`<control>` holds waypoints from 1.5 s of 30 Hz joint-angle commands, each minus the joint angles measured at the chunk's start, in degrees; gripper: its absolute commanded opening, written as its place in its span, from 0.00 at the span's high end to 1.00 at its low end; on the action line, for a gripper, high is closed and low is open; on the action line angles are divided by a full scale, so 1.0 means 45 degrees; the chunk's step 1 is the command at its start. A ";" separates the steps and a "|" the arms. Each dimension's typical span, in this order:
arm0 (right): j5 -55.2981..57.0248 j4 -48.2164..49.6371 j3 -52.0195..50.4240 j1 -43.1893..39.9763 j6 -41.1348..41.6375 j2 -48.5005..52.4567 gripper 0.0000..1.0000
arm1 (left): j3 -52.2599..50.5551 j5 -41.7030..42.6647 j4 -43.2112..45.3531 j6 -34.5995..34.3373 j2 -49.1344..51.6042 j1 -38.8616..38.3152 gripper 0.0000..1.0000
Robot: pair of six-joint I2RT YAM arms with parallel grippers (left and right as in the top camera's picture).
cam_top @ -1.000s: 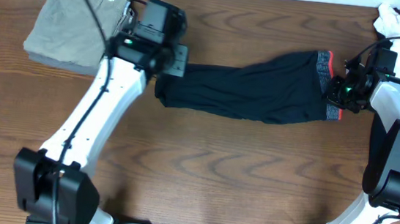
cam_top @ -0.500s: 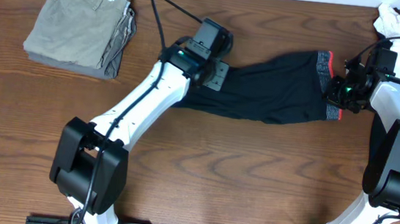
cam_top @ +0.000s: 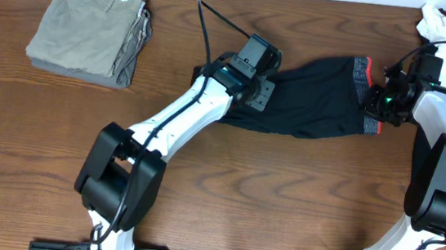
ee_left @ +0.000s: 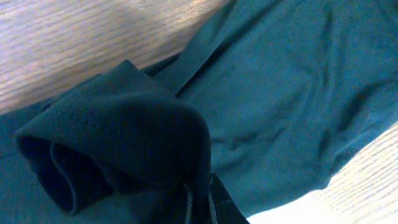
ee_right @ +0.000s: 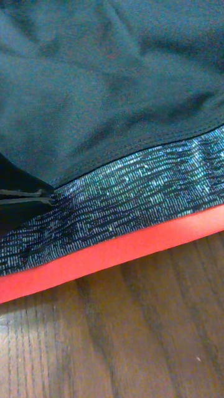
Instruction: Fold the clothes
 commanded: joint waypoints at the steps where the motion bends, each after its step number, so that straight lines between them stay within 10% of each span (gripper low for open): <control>1: -0.0131 -0.0039 0.0141 0.0053 -0.0223 0.0087 0.99 | -0.0112 0.0087 0.0257 -0.0102 0.0165 -0.0204 0.94; 26: -0.0136 -0.0146 0.0141 0.0053 -0.0228 0.0087 0.99 | -0.0112 0.0136 0.1472 -0.0389 0.0262 -0.0593 0.89; 29: -0.0136 -0.0175 0.0141 0.0053 -0.0272 0.0087 0.99 | -0.0112 0.0136 0.1462 -0.0389 0.0306 -0.0661 0.12; 30: -0.0136 -0.0175 0.0141 0.0053 -0.0272 0.0087 0.99 | -0.0112 0.0136 0.1462 -0.0384 0.0306 -0.0670 0.02; 45: -0.0141 -0.0325 0.0199 -0.0015 -0.0316 0.0024 0.98 | 0.0219 -0.0024 0.0393 -0.0228 -0.0296 -0.0097 0.02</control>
